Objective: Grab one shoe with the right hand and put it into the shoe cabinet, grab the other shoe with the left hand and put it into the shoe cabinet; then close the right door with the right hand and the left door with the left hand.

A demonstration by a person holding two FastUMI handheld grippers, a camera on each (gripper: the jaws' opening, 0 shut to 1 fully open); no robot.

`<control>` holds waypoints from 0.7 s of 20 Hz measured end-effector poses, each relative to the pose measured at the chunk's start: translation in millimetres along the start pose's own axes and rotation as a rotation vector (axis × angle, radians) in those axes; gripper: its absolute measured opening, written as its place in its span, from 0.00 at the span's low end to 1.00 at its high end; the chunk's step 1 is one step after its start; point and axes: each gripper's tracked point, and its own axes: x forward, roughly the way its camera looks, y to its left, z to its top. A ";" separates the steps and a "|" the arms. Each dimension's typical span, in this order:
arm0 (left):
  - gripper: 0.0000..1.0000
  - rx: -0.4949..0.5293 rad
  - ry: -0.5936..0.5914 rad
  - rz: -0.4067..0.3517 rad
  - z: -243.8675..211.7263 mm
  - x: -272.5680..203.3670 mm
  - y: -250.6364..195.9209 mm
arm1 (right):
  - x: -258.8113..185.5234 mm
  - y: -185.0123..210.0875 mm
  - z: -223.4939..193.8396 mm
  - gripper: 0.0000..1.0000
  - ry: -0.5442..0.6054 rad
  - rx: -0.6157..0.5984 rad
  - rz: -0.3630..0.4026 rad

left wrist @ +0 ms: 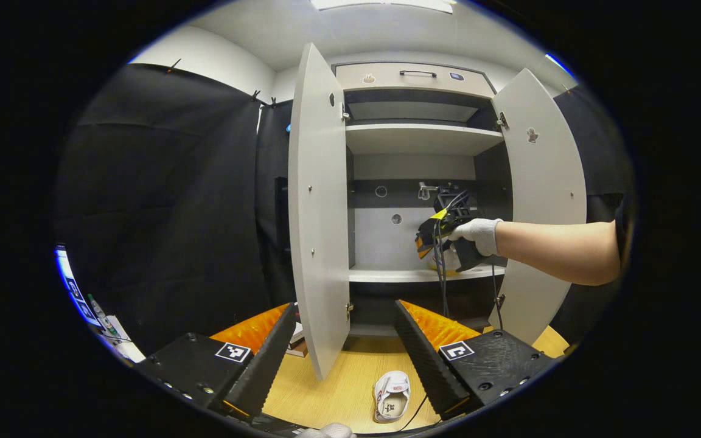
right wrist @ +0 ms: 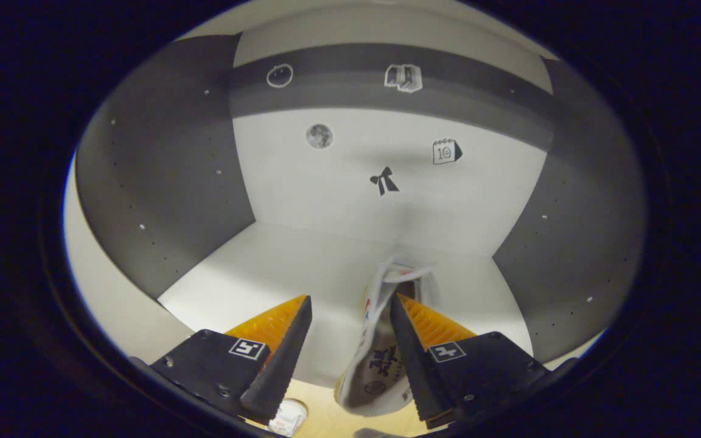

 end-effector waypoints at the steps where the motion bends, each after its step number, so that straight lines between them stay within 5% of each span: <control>1: 0.96 0.000 -0.004 -0.006 1.7 -1.2 1.7 | -11.8 -5.3 6.1 0.83 -0.046 -0.001 -0.023; 10: 0.96 0.004 -0.020 -0.070 -2.9 -15.2 8.6 | -178.7 -20.9 8.9 0.83 -0.425 0.008 -0.071; 12: 0.96 0.000 -0.020 -0.097 -5.4 -16.2 5.6 | -218.0 -24.5 -12.6 1.00 -0.480 0.008 -0.073; 14: 1.00 0.005 -0.025 -0.116 -6.2 -15.4 4.9 | -253.1 -30.5 -36.5 1.00 -0.510 0.014 -0.081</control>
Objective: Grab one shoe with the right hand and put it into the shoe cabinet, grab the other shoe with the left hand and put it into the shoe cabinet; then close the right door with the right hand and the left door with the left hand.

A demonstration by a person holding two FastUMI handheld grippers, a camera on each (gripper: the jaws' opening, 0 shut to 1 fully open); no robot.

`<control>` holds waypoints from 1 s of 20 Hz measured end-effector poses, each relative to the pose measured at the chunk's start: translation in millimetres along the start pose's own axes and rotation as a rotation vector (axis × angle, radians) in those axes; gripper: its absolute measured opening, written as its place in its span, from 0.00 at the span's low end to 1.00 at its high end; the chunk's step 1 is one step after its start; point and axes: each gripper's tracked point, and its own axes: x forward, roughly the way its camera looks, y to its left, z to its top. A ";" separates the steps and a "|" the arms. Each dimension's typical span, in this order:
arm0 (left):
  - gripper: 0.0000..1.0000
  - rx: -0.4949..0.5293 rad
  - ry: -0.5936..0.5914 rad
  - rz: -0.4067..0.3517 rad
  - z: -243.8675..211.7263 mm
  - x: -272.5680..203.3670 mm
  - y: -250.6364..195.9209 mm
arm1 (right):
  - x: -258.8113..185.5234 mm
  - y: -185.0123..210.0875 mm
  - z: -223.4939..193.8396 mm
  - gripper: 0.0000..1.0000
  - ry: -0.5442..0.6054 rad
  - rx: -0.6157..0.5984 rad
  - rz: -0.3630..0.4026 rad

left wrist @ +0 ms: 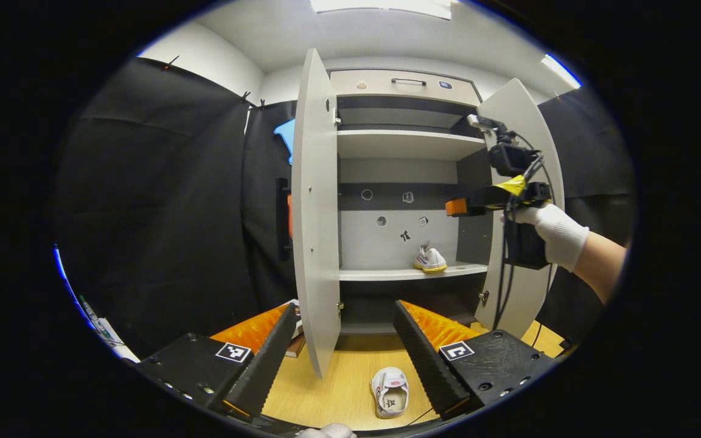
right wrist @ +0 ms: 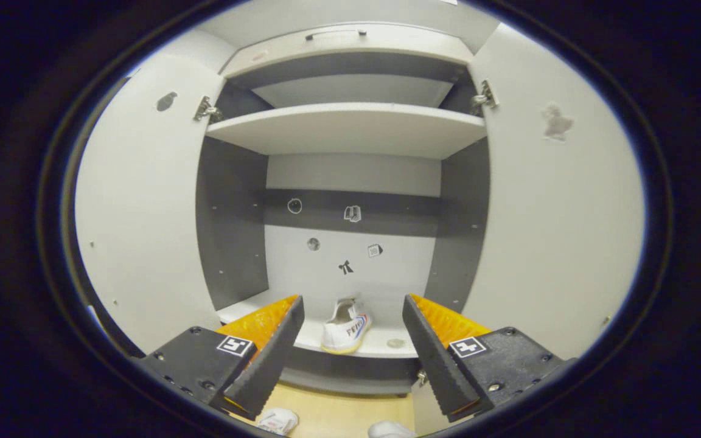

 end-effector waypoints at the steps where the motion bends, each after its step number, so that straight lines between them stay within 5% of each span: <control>1: 0.96 0.001 0.002 -0.010 -1.8 -1.2 -1.1 | -20.3 -1.2 -4.8 1.00 -0.009 0.008 0.008; 11: 0.96 0.034 0.017 -0.068 -15.7 8.7 -10.7 | -178.8 -29.9 -77.2 1.00 -0.072 -0.001 0.038; 20: 0.96 0.058 0.133 -0.125 -124.6 14.1 -39.8 | -199.6 -45.6 -75.2 1.00 -0.023 -0.032 0.016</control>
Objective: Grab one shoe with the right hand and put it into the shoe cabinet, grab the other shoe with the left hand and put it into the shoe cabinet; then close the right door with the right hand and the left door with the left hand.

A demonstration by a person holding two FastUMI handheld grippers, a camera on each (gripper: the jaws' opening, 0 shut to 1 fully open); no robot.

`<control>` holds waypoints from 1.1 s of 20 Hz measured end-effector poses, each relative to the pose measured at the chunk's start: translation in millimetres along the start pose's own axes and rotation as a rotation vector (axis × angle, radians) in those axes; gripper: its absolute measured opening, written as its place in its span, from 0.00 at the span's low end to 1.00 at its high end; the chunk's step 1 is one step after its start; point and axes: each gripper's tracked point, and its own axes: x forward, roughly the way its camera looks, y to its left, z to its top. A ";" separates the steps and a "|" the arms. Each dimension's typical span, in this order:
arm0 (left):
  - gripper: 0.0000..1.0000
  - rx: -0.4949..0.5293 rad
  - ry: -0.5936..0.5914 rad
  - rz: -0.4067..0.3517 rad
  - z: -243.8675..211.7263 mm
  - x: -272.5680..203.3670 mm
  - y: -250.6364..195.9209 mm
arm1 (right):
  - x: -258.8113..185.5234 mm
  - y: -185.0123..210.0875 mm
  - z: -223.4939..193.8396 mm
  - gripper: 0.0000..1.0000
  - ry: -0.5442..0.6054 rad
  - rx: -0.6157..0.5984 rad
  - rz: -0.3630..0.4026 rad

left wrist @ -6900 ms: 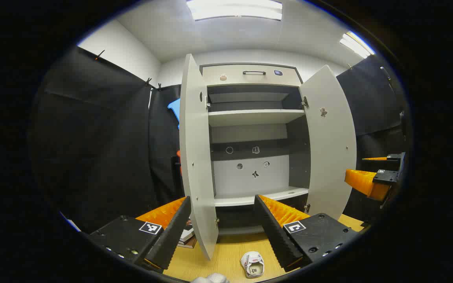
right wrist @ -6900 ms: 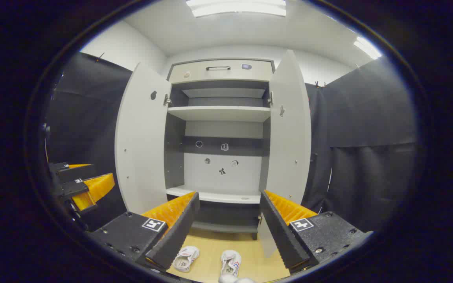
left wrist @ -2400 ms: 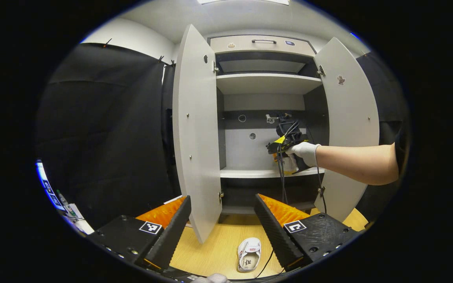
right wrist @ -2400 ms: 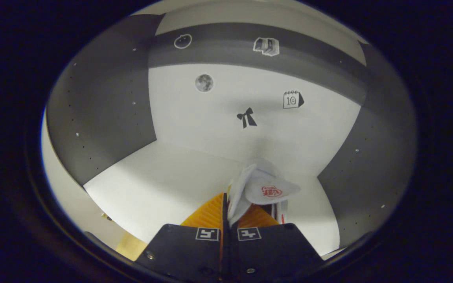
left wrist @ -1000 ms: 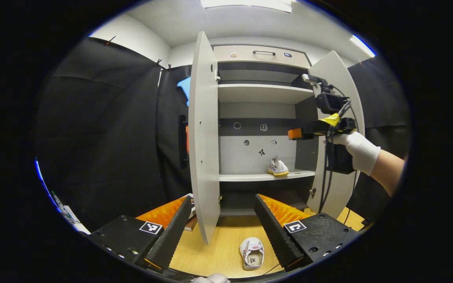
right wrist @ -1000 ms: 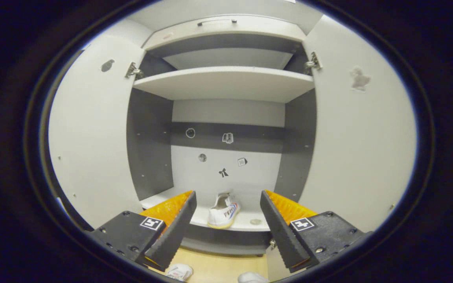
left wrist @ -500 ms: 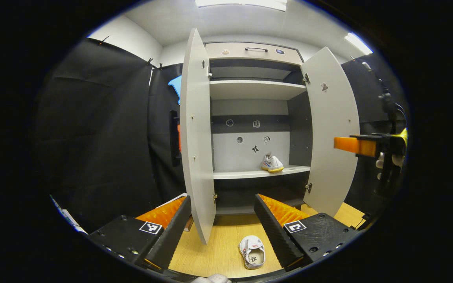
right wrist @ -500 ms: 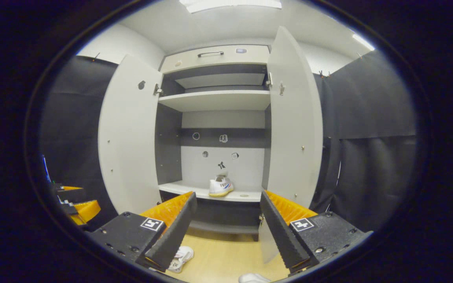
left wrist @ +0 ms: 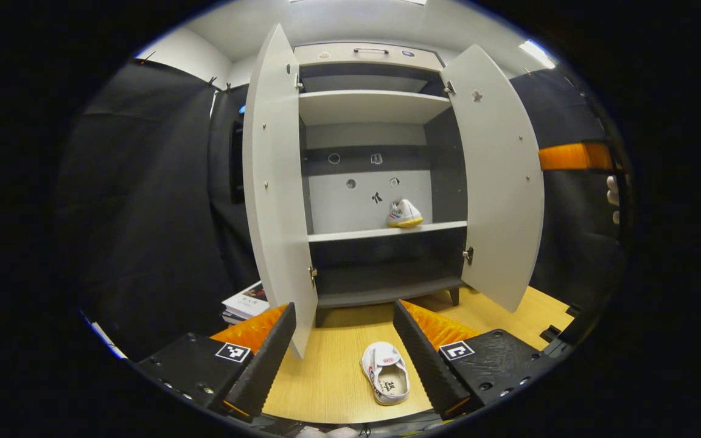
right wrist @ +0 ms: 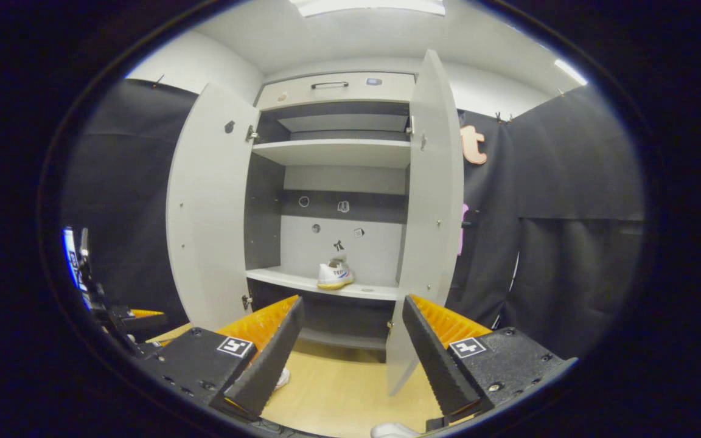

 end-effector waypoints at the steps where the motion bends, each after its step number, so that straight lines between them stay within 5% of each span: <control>1: 0.96 -0.004 0.018 -0.006 -18.7 4.1 -4.0 | 0.7 -1.0 -1.9 1.00 0.020 -0.006 -0.003; 11: 0.96 0.055 0.311 -0.030 -215.2 71.7 -26.3 | 7.6 5.5 -17.9 1.00 0.137 -0.026 0.021; 18: 0.93 0.025 0.348 -0.071 -241.2 132.3 -38.4 | 15.6 9.3 -40.8 1.00 0.225 -0.018 0.015; 20: 0.87 0.023 0.360 -0.064 -243.5 149.1 -38.6 | 17.0 9.0 -43.6 1.00 0.241 -0.028 0.011; 21: 0.71 0.011 0.363 -0.062 -244.1 155.6 -40.3 | 18.0 7.5 -41.7 1.00 0.235 -0.038 0.004; 22: 0.79 0.011 0.377 -0.063 -248.7 164.0 -42.2 | 18.7 8.0 -40.5 1.00 0.232 -0.038 0.003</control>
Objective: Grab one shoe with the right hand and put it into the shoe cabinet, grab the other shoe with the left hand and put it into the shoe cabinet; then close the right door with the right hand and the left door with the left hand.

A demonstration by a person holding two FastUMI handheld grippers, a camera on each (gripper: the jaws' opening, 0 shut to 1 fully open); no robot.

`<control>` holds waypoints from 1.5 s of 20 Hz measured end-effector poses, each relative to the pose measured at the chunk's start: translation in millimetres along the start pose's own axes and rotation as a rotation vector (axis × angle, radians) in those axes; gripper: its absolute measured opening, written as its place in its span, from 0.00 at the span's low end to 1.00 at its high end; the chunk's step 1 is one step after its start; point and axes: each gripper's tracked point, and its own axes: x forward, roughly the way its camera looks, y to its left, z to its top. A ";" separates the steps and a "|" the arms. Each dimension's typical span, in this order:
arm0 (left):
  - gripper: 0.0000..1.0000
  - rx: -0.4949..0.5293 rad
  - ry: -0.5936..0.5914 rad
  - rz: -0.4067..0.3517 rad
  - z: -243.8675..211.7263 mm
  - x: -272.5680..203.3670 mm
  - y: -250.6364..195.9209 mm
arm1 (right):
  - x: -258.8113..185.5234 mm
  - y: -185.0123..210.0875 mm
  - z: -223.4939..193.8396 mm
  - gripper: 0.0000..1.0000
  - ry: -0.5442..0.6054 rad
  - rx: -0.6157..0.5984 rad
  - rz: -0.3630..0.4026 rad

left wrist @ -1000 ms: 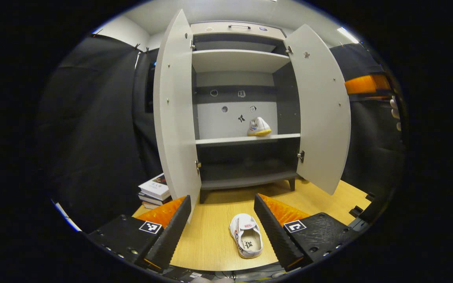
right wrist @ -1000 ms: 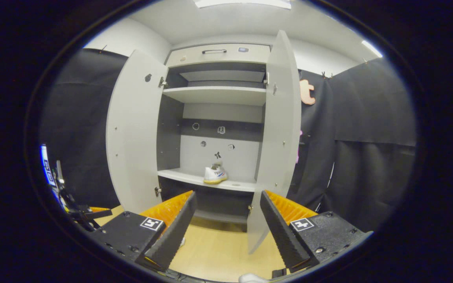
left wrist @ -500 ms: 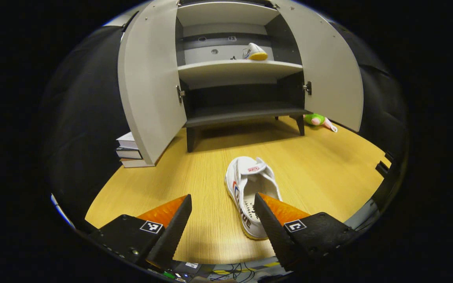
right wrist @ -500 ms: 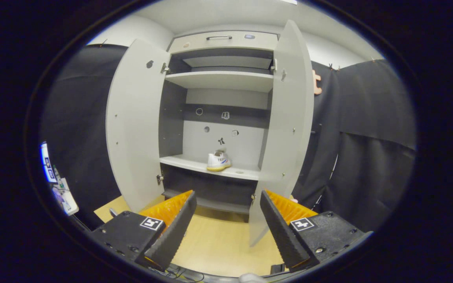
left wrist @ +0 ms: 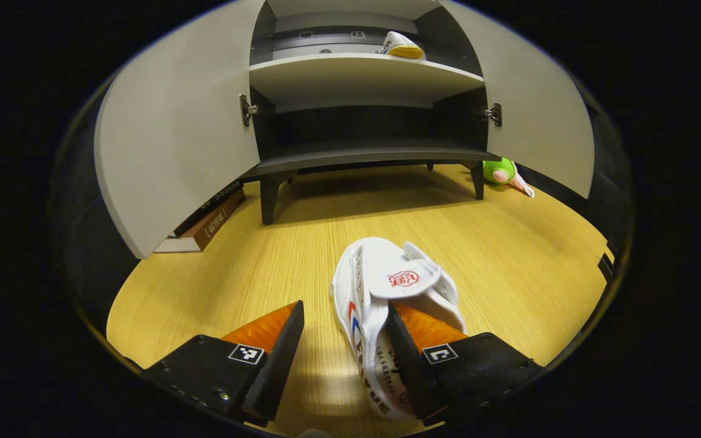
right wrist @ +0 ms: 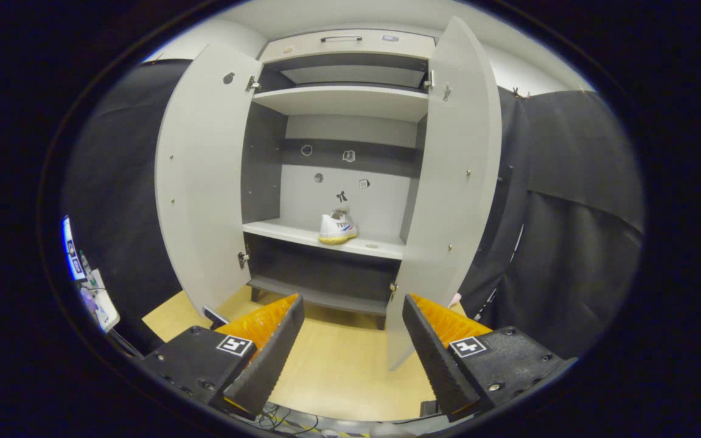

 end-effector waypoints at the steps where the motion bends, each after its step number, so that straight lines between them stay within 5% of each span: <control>1: 0.78 0.009 0.022 -0.016 -4.0 6.8 -2.3 | 1.2 2.0 -0.4 1.00 0.006 -0.001 0.005; 2: 0.77 0.002 0.016 -0.036 -2.6 8.6 -6.7 | 2.0 2.5 -0.7 1.00 0.010 -0.002 0.009; 3: 0.64 0.012 0.011 -0.020 3.5 15.3 -6.5 | 3.1 2.2 1.5 1.00 0.010 0.000 0.010; 6: 0.02 0.003 0.017 0.037 5.3 21.6 6.0 | 2.7 -3.5 5.7 1.00 0.001 -0.014 0.006; 8: 0.15 -0.046 0.033 0.035 3.2 19.5 8.5 | 0.0 -10.3 8.1 1.00 -0.013 -0.032 -0.008; 9: 0.02 -0.063 0.043 0.035 0.8 19.0 8.7 | 0.0 -11.3 9.2 1.00 -0.014 -0.028 -0.007; 10: 0.02 -0.069 0.047 0.041 0.9 17.2 9.6 | -0.6 -12.8 8.1 1.00 -0.017 -0.021 -0.002; 11: 0.02 -0.071 0.054 0.054 2.1 15.4 11.5 | -1.3 -14.6 9.1 1.00 -0.018 -0.017 -0.003; 12: 0.12 -0.069 0.051 0.056 4.5 12.1 12.2 | -2.4 -17.4 9.3 1.00 -0.022 -0.012 -0.003; 13: 0.02 -0.066 0.047 0.057 8.1 7.5 11.8 | -3.7 -19.0 10.3 1.00 -0.025 -0.010 -0.002; 15: 0.02 -0.068 0.029 0.060 21.4 -4.2 14.1 | -6.9 -22.9 12.6 1.00 -0.038 -0.006 -0.002; 16: 0.12 -0.070 0.017 0.065 30.2 -12.6 14.7 | -8.7 -24.7 13.8 1.00 -0.047 0.000 0.000; 30: 0.12 -0.126 -0.158 0.121 224.2 -131.7 40.4 | -13.5 -36.5 41.3 1.00 -0.180 0.106 0.070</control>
